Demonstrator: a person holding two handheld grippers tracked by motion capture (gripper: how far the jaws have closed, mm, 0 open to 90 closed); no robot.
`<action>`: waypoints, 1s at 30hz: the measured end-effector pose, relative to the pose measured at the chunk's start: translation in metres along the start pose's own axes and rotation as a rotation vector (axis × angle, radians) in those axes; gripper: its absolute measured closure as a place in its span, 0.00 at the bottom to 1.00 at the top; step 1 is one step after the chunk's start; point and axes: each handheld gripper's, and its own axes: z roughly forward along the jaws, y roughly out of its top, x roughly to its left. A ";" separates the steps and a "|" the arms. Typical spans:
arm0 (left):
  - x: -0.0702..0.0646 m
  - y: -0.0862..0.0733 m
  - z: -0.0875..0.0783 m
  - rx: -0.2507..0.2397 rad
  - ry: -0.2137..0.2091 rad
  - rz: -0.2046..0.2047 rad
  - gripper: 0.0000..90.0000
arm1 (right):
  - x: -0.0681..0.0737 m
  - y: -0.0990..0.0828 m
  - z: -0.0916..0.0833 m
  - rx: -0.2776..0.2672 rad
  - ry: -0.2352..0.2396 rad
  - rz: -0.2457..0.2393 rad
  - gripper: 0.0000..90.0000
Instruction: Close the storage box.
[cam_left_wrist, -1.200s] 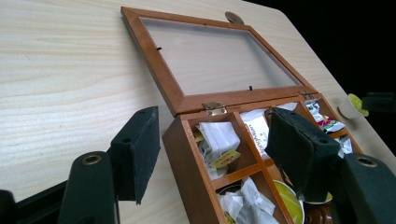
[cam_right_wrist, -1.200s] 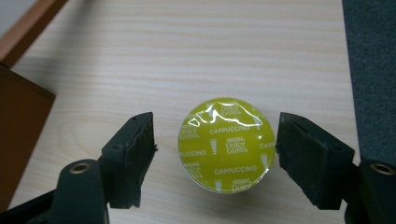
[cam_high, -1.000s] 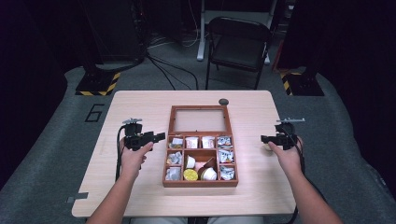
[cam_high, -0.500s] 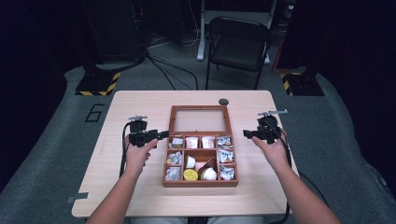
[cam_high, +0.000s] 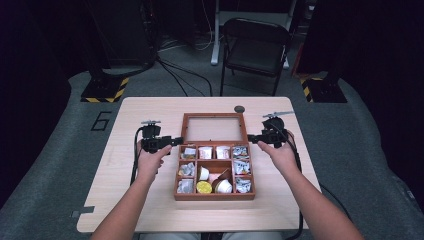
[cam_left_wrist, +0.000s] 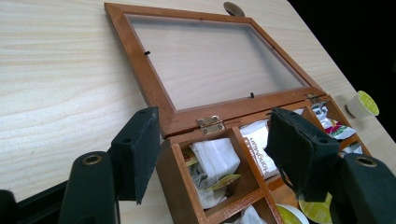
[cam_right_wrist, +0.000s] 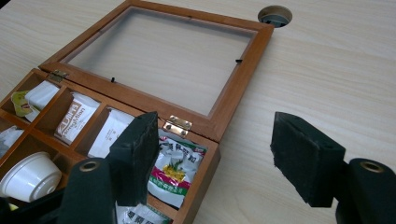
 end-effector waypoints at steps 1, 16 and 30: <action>0.000 0.000 0.001 0.007 -0.001 0.002 0.38 | 0.001 0.002 0.001 -0.001 0.003 -0.004 0.36; -0.001 0.014 0.022 0.058 -0.005 0.028 0.39 | 0.012 0.013 0.018 0.007 0.050 -0.005 0.37; 0.001 0.021 0.046 0.090 0.022 0.019 0.38 | 0.009 0.016 0.036 0.019 0.048 0.020 0.33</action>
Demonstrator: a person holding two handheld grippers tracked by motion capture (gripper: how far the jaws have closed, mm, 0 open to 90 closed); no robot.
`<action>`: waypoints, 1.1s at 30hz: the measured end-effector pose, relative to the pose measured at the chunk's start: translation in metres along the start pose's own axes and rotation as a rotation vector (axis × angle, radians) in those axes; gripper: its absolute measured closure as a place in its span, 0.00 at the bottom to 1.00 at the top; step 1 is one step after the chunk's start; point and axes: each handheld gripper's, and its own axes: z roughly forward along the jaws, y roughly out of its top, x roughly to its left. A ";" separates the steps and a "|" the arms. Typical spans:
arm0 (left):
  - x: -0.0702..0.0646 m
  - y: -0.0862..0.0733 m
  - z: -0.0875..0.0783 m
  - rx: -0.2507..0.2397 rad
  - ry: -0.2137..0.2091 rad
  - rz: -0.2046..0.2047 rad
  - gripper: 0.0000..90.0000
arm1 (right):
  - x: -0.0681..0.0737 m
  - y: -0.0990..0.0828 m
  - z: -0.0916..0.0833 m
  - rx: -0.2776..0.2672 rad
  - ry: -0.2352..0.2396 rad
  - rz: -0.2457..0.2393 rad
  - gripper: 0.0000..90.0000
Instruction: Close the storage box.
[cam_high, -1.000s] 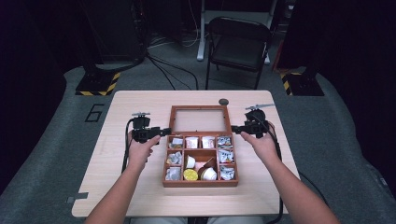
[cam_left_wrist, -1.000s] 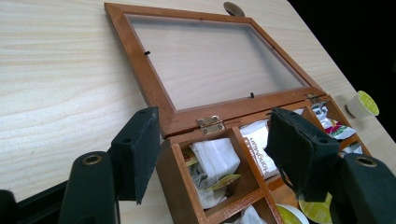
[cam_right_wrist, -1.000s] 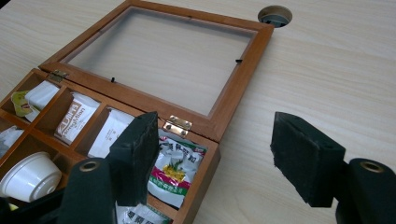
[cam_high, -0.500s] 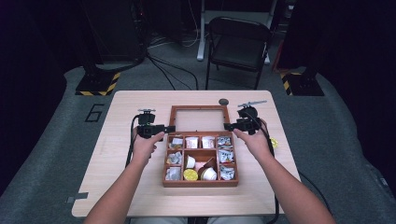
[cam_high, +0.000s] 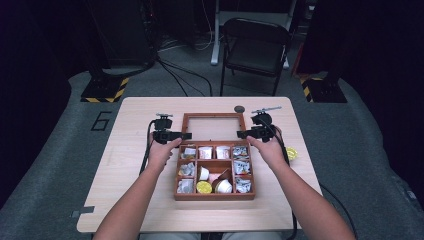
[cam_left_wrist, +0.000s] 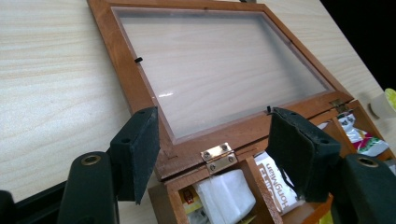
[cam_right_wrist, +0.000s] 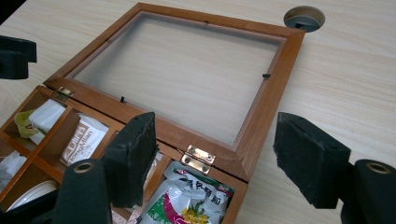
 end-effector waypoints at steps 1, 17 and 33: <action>0.000 0.000 0.001 0.000 0.003 0.002 0.38 | -0.001 0.000 0.001 0.004 0.000 -0.004 0.33; 0.001 0.005 0.019 0.024 0.021 -0.022 0.36 | -0.008 -0.003 0.024 0.044 0.003 0.039 0.33; 0.010 0.006 0.029 0.034 0.057 -0.046 0.36 | -0.015 -0.004 0.046 0.080 -0.003 0.091 0.34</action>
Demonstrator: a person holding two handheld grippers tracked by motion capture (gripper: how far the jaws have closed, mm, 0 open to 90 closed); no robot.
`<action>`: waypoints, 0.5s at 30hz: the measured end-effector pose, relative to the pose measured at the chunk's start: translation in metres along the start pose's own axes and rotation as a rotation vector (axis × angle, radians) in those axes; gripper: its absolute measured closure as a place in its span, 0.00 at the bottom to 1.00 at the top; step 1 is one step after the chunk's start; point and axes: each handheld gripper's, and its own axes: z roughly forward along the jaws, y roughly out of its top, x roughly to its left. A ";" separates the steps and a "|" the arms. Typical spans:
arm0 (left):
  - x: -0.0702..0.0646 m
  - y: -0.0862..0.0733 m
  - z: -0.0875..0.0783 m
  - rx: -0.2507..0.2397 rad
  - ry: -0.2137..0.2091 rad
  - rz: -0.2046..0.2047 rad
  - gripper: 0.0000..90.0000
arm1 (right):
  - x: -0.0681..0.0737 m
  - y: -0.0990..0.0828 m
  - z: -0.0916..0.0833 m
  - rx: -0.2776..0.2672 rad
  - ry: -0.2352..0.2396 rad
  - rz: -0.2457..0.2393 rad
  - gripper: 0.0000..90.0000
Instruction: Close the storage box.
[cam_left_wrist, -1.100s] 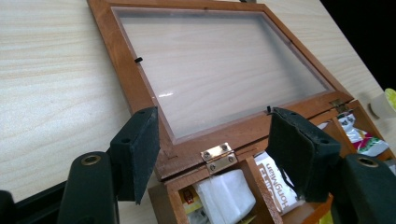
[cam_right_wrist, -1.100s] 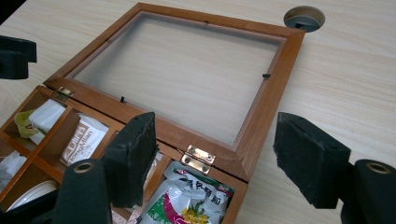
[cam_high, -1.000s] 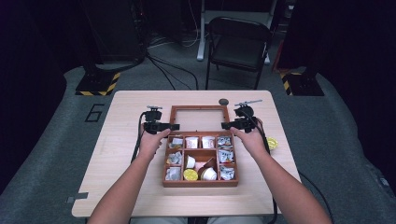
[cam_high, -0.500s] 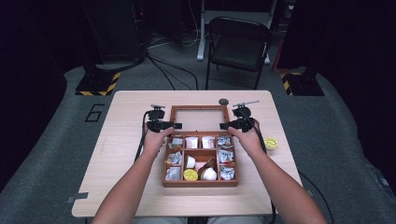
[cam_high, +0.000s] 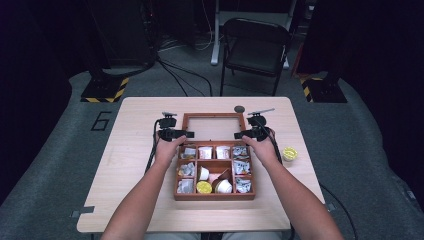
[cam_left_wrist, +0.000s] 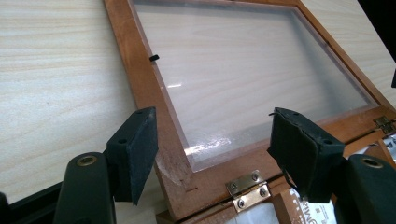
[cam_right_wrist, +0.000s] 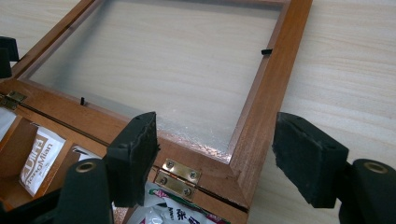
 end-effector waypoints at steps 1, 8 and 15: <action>0.000 0.000 0.000 -0.004 0.004 -0.004 0.36 | 0.000 0.000 0.001 0.005 0.003 0.005 0.34; 0.004 -0.001 0.004 0.016 0.012 -0.014 0.36 | -0.001 0.000 0.008 0.018 -0.003 0.007 0.34; 0.005 -0.002 0.008 0.033 0.013 -0.018 0.35 | -0.001 0.000 0.012 0.026 -0.008 0.015 0.34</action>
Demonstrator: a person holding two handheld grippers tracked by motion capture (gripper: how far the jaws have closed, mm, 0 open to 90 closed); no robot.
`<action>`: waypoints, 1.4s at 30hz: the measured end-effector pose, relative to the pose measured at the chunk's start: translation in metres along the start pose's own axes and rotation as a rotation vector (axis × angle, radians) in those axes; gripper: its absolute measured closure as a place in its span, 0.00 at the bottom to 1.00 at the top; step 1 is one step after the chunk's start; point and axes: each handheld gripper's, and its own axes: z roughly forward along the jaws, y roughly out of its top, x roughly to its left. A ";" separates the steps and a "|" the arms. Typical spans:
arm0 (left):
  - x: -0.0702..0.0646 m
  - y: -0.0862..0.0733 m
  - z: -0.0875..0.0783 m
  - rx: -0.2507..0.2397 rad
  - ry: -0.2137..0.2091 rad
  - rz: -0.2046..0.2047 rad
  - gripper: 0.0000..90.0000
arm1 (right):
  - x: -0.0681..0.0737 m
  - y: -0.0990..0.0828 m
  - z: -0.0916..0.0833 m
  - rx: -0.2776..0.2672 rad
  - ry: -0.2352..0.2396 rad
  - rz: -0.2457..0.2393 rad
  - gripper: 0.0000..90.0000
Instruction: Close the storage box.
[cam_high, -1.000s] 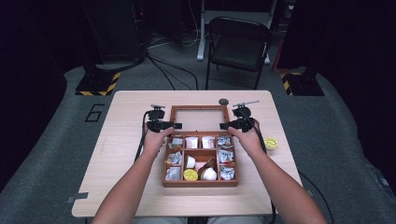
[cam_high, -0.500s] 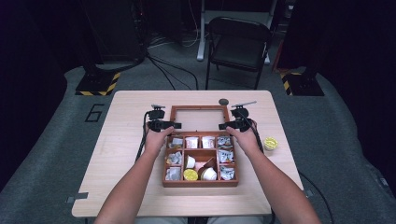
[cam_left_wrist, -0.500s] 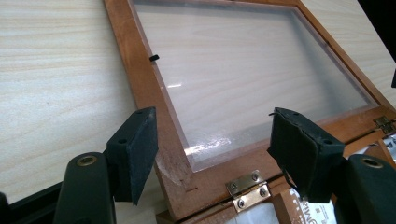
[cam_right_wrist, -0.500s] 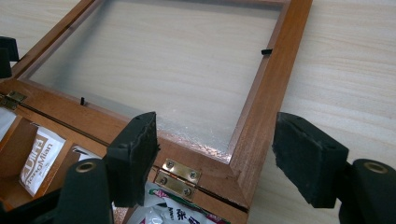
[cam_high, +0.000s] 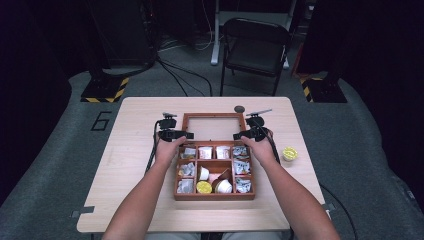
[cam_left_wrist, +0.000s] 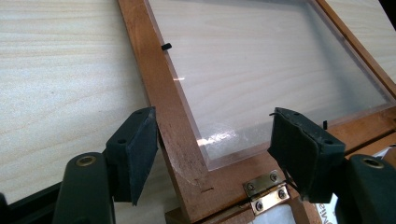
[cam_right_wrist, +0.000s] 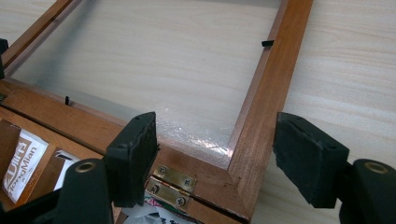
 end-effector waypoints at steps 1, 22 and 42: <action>0.000 0.000 0.001 0.002 0.001 -0.001 0.35 | 0.000 0.000 0.000 0.000 0.000 -0.001 0.34; 0.006 -0.003 0.011 0.025 -0.024 -0.046 0.34 | -0.008 0.000 0.010 0.021 0.011 0.031 0.33; 0.007 -0.004 0.013 0.021 -0.038 -0.044 0.33 | -0.016 0.000 0.016 0.030 0.048 0.060 0.32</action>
